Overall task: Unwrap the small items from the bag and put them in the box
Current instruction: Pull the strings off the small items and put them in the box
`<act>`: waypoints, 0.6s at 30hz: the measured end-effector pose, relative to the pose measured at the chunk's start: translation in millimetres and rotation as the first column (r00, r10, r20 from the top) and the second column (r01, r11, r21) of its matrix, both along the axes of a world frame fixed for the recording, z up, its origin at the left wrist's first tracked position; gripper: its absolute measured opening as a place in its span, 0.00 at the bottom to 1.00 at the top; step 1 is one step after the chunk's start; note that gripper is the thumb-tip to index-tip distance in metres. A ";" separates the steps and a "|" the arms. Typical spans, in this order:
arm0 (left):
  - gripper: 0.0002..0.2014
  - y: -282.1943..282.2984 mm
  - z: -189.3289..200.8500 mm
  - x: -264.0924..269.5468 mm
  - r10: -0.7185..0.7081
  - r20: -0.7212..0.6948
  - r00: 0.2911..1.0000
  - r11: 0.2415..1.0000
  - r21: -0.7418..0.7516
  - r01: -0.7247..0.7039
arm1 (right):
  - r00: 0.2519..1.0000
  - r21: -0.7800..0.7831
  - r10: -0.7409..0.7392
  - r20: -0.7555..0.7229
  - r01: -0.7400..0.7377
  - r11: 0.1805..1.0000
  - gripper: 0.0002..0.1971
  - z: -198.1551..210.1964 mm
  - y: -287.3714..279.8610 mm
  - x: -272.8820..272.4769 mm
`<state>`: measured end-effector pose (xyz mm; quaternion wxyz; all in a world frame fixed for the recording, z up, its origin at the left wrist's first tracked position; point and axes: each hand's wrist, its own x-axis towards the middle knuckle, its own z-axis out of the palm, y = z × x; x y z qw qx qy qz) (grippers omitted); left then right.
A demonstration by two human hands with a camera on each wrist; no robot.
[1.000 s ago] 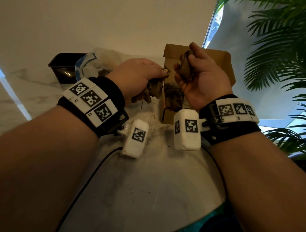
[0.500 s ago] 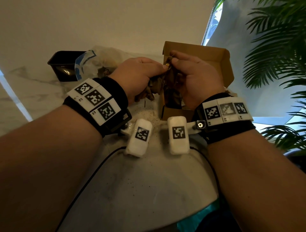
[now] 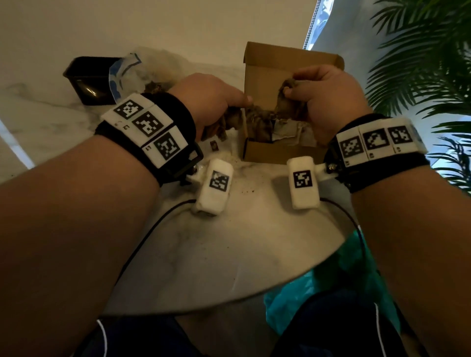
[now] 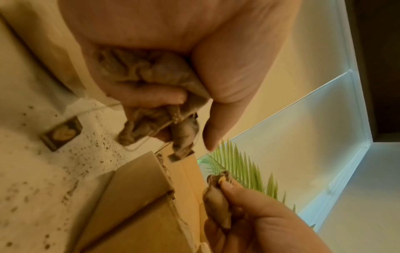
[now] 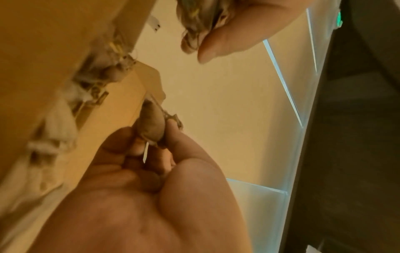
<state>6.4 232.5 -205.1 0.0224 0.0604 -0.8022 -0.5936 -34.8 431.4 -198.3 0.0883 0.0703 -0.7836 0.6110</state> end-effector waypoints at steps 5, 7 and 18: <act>0.23 2.4 -8.1 -4.9 -0.100 0.191 0.976 0.981 -0.147 0.129 | 0.990 0.226 0.026 0.138 -0.057 0.973 0.08 5.0 2.4 -2.2; 0.30 4.8 -11.0 -5.3 -0.112 0.229 0.967 0.972 -0.179 0.155 | 0.987 0.329 0.034 0.159 -0.086 0.940 0.08 6.3 -2.4 -3.7; 0.23 7.9 -15.3 -4.6 -0.114 0.176 0.978 0.950 -0.270 0.159 | 0.953 0.570 0.070 0.295 -0.234 0.788 0.09 4.7 -27.1 -22.3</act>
